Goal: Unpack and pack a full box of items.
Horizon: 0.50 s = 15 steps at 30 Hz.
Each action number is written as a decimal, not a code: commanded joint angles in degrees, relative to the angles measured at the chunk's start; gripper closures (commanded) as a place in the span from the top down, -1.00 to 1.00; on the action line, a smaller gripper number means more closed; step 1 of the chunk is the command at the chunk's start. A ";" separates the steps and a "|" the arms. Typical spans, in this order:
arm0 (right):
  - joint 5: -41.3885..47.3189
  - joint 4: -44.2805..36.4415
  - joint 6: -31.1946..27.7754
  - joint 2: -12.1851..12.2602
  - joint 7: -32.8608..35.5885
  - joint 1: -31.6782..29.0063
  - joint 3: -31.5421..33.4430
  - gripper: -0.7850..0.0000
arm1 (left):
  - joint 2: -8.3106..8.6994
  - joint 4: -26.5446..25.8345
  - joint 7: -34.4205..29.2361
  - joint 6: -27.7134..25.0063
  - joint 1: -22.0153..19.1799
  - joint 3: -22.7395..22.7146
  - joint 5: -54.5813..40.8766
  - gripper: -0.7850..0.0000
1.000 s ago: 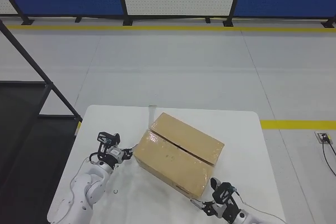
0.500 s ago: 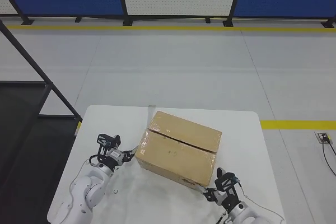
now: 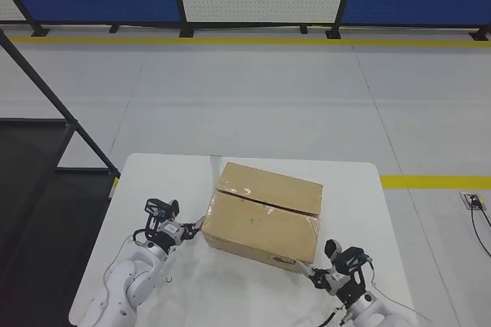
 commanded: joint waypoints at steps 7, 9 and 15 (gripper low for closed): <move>8.10 -0.57 -7.33 0.28 -3.95 -1.78 3.41 1.00 | 0.13 -1.53 -0.44 -0.61 1.01 0.27 0.94 1.00; 8.47 -0.45 -8.39 0.36 -3.28 -1.55 3.68 1.00 | 0.16 -1.93 -0.50 -0.71 1.35 0.36 1.24 1.00; 7.12 0.13 -10.32 0.67 -0.19 -1.40 4.16 1.00 | 0.12 -2.76 -0.68 -0.73 2.15 0.92 1.44 1.00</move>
